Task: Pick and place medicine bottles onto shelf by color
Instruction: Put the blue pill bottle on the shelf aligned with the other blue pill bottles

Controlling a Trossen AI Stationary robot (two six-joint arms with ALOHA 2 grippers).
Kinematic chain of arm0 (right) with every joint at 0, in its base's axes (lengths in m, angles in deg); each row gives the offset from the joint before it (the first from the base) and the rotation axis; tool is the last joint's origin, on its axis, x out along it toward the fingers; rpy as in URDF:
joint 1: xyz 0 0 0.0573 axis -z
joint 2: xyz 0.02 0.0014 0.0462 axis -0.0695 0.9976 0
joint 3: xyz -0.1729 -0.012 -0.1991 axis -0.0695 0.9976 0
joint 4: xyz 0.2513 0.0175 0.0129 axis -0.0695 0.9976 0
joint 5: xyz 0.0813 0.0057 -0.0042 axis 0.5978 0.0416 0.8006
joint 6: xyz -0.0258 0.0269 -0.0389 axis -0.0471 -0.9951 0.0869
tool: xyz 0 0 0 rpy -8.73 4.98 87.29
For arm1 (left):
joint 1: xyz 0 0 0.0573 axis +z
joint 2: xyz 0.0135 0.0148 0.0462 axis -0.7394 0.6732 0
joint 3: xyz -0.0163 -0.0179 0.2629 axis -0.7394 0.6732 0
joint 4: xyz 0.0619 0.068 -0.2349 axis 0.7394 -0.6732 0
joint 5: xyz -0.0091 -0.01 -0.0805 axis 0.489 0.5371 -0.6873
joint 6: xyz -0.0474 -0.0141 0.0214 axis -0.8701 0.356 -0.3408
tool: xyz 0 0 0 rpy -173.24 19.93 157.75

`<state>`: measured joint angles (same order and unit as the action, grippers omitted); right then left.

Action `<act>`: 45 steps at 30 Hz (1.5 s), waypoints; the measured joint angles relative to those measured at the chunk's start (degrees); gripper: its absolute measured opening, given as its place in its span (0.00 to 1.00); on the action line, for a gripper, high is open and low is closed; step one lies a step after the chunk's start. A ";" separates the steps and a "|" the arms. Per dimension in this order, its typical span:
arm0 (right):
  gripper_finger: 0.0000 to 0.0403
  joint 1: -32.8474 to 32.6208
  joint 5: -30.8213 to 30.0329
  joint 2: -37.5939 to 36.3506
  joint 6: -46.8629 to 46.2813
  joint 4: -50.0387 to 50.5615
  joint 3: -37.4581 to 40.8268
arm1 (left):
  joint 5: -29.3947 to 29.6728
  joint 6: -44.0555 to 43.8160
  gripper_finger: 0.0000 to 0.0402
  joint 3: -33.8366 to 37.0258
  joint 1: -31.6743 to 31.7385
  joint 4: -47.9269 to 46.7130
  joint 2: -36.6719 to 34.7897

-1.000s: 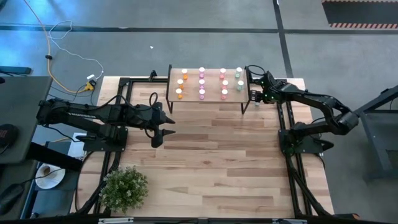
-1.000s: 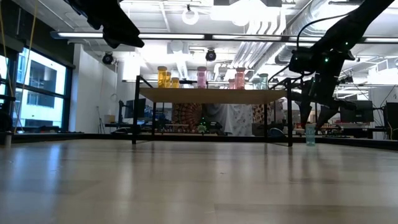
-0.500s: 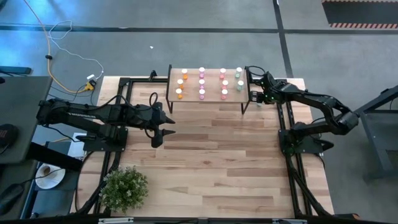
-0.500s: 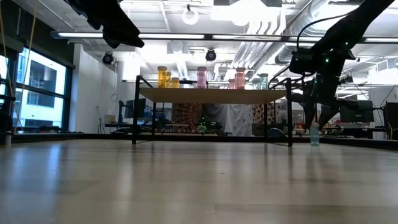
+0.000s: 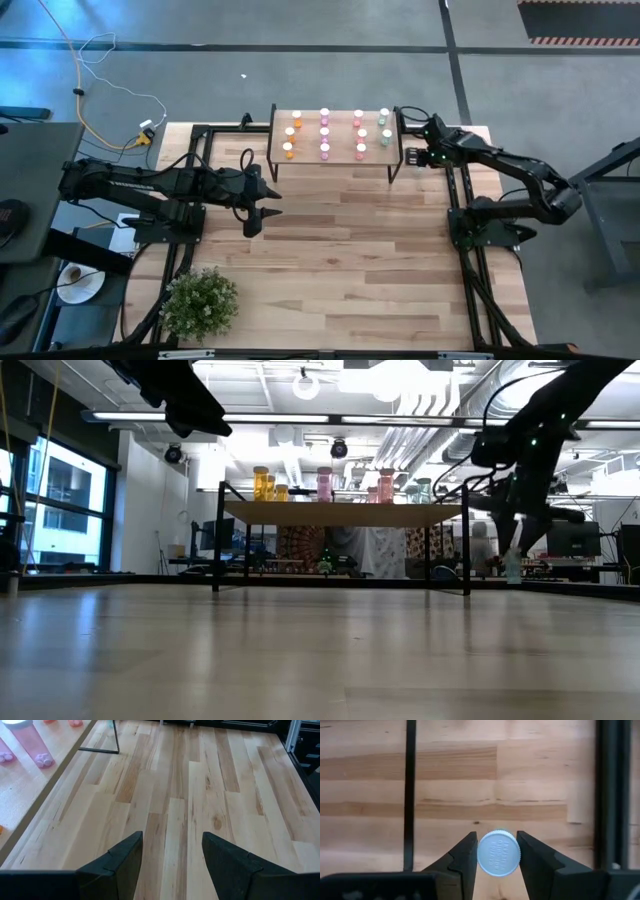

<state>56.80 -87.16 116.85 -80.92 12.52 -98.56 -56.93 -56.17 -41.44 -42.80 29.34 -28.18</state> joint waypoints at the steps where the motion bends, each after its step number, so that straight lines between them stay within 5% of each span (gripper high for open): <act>1: 0.29 0.00 0.02 -0.84 0.12 1.30 -0.38 | 0.00 0.00 0.49 0.00 -0.01 0.00 0.00; 12: 0.28 -4.63 -0.24 -10.69 -0.51 12.18 -8.05 | 0.00 0.00 0.49 0.00 0.00 0.02 0.01; 19: 0.28 -10.14 -5.48 -12.78 -1.83 19.14 -17.62 | 0.00 0.00 0.49 0.00 -0.02 0.02 0.00; 31: 0.28 -20.20 -8.50 -11.37 -1.85 19.89 -29.08 | 0.00 0.00 0.49 0.00 -0.02 0.02 0.00; 45: 0.28 -26.03 -4.91 -1.92 -1.01 15.17 -29.95 | 0.02 0.00 0.49 0.00 -0.02 0.04 0.00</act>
<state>30.77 -92.07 114.93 -81.93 27.69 -128.52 -56.91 -56.17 -41.44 -42.82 29.38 -28.18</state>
